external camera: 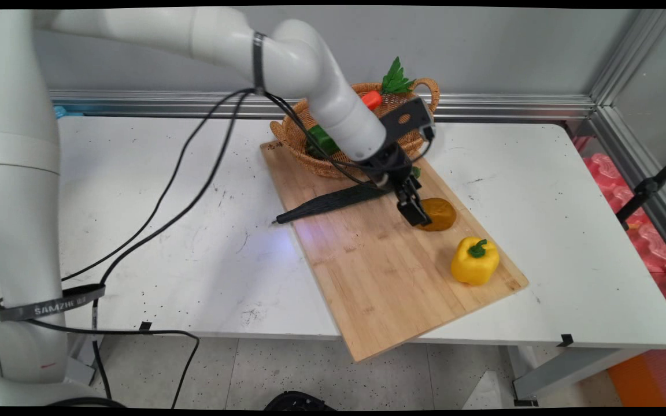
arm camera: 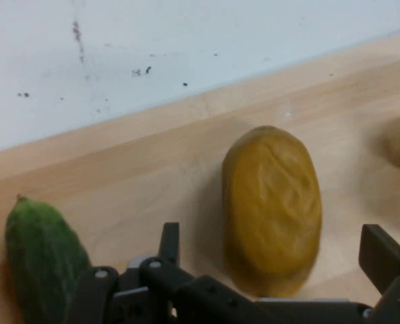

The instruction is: Pick up the potato from the cutting board, then place the picked object in the vegetable basket

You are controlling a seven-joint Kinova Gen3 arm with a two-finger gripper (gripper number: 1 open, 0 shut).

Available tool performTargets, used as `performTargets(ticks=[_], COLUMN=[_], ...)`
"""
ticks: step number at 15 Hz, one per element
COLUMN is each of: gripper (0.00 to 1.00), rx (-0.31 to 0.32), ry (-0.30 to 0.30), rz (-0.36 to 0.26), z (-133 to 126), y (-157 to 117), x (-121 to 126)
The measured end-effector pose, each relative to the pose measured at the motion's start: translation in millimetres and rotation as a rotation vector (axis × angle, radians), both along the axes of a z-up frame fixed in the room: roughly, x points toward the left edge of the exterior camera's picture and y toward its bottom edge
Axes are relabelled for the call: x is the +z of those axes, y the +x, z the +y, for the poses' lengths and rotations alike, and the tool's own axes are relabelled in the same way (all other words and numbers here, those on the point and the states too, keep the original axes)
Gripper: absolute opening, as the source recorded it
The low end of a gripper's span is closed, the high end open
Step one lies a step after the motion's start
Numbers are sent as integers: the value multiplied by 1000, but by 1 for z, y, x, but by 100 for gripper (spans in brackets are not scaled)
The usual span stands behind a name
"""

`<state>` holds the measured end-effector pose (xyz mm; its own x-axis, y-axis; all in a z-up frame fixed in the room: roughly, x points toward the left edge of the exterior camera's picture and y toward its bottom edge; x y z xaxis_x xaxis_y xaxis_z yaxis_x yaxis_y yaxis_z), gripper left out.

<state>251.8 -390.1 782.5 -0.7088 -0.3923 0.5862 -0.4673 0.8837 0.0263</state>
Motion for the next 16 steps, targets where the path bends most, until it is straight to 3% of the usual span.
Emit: performTargets(ticks=[5,6,11,16], gripper=[100,0,0,0], rx=[-11,-16,-33,-29], ry=[15,17,19,16], rz=[-21,-23,-26,-25], z=[-14,-16,-21,-19], y=[-23,-26,-28,-13], x=[-21,-24,-20,13])
